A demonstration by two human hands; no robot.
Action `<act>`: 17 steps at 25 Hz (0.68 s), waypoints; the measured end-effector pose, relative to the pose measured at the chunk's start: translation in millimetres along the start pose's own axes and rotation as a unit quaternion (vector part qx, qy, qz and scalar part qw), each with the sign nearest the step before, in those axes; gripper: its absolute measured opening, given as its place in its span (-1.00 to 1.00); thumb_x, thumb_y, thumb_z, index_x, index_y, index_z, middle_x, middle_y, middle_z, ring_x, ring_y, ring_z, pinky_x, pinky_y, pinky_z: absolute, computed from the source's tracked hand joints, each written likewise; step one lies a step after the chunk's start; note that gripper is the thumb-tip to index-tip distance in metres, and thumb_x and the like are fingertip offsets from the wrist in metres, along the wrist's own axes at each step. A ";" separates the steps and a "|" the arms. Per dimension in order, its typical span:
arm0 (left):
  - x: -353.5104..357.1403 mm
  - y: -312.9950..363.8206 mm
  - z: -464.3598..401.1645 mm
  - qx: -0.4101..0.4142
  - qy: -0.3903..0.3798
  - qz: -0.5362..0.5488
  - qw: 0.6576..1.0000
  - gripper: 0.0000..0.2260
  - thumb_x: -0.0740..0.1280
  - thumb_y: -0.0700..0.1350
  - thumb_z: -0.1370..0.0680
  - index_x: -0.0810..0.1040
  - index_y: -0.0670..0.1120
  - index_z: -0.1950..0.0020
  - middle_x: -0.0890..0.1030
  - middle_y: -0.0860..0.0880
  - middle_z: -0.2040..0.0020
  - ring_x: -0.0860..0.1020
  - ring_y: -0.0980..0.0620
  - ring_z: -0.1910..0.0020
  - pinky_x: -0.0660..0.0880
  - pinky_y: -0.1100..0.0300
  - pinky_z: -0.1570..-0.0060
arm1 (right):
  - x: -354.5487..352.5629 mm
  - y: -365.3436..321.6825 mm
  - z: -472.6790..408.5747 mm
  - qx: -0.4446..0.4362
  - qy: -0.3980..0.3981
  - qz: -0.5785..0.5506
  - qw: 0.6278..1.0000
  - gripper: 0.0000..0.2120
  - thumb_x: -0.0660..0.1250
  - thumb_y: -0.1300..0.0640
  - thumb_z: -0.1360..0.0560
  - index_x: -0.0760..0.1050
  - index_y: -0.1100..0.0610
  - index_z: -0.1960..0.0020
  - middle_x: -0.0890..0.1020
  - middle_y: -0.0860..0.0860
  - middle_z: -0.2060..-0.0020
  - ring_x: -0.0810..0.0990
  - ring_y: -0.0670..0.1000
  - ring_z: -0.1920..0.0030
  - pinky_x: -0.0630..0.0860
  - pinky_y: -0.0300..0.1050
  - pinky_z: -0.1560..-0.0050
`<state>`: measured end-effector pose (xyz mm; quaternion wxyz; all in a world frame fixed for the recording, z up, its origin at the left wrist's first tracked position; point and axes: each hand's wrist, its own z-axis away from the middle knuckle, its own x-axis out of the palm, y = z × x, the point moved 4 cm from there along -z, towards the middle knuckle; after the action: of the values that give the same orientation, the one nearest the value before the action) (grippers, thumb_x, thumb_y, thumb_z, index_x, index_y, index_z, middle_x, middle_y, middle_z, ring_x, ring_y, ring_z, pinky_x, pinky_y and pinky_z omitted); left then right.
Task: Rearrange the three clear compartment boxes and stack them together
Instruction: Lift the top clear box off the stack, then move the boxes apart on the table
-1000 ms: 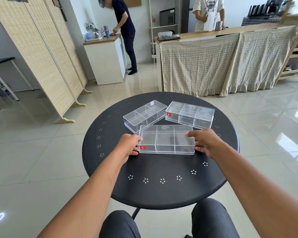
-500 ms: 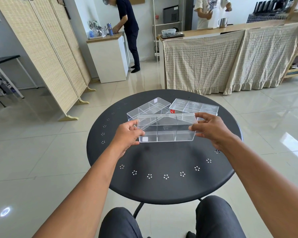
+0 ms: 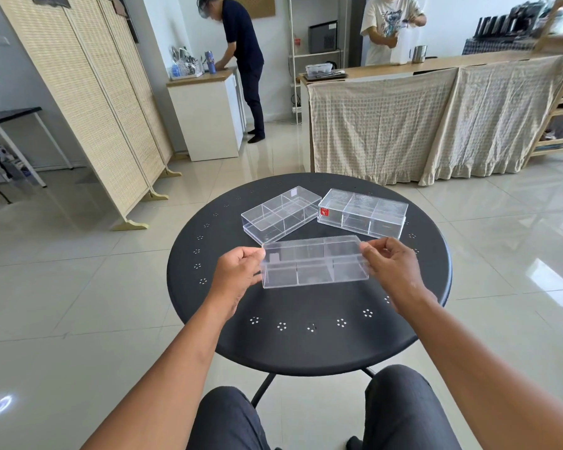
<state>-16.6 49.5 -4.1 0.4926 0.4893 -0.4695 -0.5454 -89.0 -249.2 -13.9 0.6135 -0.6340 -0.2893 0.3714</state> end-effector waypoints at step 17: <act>-14.2 28.3 -79.4 0.007 0.120 -0.166 0.979 -0.79 0.38 0.04 -0.49 0.62 -0.06 0.25 0.73 -0.17 0.26 0.69 -0.18 0.23 0.68 -0.14 -0.06 | 62.8 -88.7 -71.1 -0.178 -0.067 0.266 0.945 -0.70 0.44 0.08 -0.56 0.66 0.20 -0.23 0.75 0.11 -0.13 0.66 0.13 -0.21 0.52 0.00 -0.30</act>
<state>65.3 59.2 18.7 0.4444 0.6255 -0.3230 -0.5540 12.6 -230.5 64.9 0.3485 -0.7604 -0.2117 0.5055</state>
